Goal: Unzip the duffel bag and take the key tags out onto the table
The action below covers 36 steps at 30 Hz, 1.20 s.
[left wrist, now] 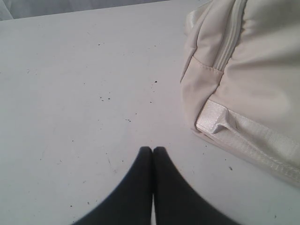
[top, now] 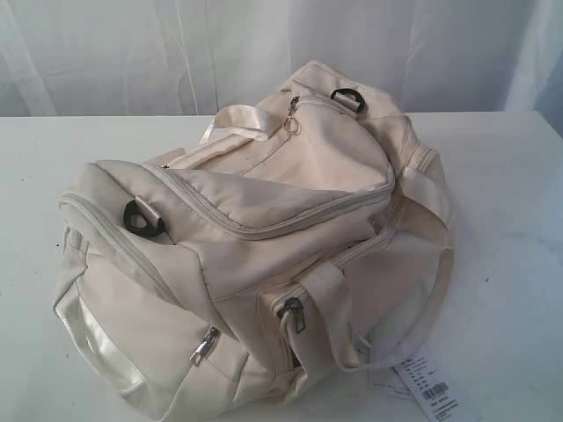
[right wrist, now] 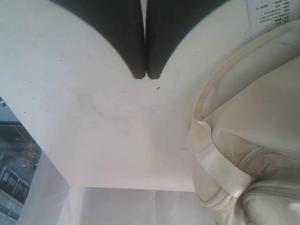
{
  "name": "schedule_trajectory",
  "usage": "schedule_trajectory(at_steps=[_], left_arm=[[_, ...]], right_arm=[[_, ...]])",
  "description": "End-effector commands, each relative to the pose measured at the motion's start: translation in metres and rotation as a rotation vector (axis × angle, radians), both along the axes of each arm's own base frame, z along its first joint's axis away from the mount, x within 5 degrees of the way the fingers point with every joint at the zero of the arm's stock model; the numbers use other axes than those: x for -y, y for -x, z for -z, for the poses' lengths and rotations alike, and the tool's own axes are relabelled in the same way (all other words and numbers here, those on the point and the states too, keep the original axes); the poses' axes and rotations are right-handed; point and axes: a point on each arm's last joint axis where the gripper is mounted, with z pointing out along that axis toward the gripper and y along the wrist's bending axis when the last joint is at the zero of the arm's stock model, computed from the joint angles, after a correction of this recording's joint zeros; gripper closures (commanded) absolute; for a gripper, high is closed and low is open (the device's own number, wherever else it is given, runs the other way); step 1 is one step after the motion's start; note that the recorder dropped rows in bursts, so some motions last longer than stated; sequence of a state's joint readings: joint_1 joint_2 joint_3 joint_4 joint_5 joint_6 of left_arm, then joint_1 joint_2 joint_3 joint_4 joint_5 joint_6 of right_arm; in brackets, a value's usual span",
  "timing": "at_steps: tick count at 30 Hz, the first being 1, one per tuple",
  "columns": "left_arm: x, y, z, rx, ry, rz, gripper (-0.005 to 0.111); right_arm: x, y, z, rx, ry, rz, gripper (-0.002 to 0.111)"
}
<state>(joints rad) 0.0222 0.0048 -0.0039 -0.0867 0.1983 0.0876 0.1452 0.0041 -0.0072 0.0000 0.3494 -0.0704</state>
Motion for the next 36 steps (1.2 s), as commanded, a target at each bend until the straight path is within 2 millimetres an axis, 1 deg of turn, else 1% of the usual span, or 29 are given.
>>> schedule_trajectory(at_steps=[1,14,15,17,19,26,31,34,36], left_arm=[[0.001,0.000,0.001,-0.002,0.009,0.005,0.107],[0.000,0.000,0.000,0.009,0.019,0.000,0.107],[0.001,-0.001,-0.001,0.027,0.042,-0.004,0.107],[0.002,-0.002,-0.007,0.082,0.166,-0.025,0.107],[0.002,-0.003,-0.010,0.117,0.241,-0.040,0.107],[-0.001,-0.004,-0.021,0.240,0.257,-0.066,0.107],[-0.002,-0.005,-0.024,0.277,0.268,-0.075,0.107],[-0.003,-0.005,-0.025,0.286,0.338,-0.089,0.107],[-0.003,-0.005,-0.028,0.309,0.430,-0.108,0.107]], right_arm=[[0.000,0.000,0.002,0.000,0.001,0.006,0.108],[0.000,0.000,0.002,0.000,0.001,0.006,0.108],[0.000,0.000,0.002,0.000,0.001,0.006,0.108],[0.000,0.000,0.002,0.000,0.001,0.006,0.108],[0.000,0.000,0.002,0.000,0.001,0.006,0.108],[0.000,0.000,0.002,0.000,0.001,0.006,0.108],[0.000,0.000,0.002,0.000,0.001,0.006,0.108],[0.001,-0.001,0.000,0.024,0.006,0.007,0.108],[0.000,-0.002,-0.006,0.088,-0.004,0.007,0.108]])
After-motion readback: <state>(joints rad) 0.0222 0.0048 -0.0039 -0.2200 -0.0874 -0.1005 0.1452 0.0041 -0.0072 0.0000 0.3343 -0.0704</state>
